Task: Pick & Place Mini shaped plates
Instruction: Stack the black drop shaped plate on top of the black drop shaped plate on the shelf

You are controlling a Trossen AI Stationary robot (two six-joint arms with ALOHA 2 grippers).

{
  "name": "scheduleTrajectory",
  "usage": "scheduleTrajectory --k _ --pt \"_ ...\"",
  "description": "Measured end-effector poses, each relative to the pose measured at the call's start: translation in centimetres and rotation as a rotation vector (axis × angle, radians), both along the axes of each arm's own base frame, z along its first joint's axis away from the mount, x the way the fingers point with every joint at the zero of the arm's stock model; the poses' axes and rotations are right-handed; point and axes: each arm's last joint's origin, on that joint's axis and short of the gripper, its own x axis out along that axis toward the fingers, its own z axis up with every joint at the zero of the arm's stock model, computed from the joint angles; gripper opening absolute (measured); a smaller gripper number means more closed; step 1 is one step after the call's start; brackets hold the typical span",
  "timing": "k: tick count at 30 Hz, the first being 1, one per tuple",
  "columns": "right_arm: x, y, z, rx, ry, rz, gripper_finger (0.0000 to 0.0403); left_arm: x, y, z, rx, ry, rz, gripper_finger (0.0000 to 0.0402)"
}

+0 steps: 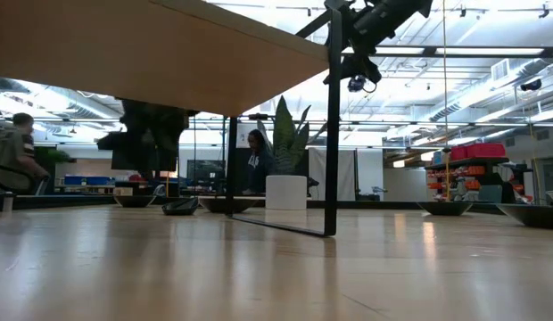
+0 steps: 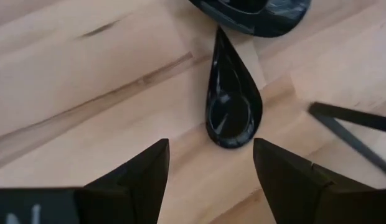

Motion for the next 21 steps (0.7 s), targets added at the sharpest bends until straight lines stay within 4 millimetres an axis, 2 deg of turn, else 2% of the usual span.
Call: scheduleTrajectory --k 10,17,21 --pt "0.0 0.0 0.0 0.0 0.002 -0.001 0.0204 -0.3 0.0 -2.8 0.02 -0.043 0.081 0.0236" --pt "0.0 0.0 -0.1 0.001 0.007 -0.003 0.0204 1.0 0.5 -3.6 0.074 -0.099 0.063 0.0236" --pt "-0.1 0.0 -0.1 0.002 0.01 -0.003 0.0204 1.4 0.2 -4.1 0.081 -0.061 0.041 0.0236"
